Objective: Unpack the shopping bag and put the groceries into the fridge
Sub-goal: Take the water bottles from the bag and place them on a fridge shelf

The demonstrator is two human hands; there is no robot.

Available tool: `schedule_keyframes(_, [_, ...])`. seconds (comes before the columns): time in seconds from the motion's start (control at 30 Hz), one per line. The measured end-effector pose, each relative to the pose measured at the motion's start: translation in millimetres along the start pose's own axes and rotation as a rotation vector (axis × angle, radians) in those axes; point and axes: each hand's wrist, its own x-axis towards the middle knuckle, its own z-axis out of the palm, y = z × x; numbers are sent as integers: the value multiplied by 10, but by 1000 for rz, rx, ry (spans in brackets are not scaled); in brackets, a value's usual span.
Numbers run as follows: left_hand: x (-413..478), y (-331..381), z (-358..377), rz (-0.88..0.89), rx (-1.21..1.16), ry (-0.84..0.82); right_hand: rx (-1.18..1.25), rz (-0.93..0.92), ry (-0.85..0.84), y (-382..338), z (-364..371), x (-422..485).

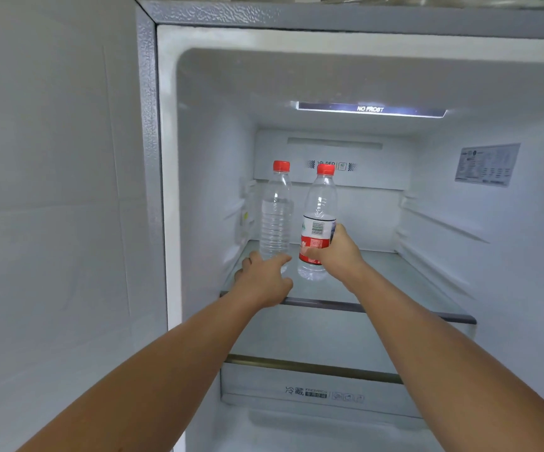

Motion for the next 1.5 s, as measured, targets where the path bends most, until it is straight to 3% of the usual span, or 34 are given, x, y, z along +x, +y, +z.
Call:
schedule_keyframes(0.33, [287, -31, -35, -14, 108, -37, -113, -5, -8, 38, 108, 232])
schedule_keyframes(0.6, [131, 25, -25, -14, 27, -12, -242, 2, 14, -54, 51, -57])
schedule_keyframes(0.7, [-5, 21, -104, 14, 34, -8, -365, -30, 4, -203, -99, -376])
schedule_keyframes(0.83, [-198, 25, -229, 114, 25, -6, -805, -87, -61, -341, -375, -830])
schedule_keyframes(0.93, [-396, 35, -273, 193, 57, -10, -951, -100, -65, -403, -555, -1175])
schedule_keyframes(1.2, [-1099, 124, -306, 393, 31, 14, -979, 10, -121, -463, -1013, -2215])
schedule_keyframes(1.5, [-2270, 349, -80, 547, 30, -250, -898, 231, -169, -456, -1358, -3851])
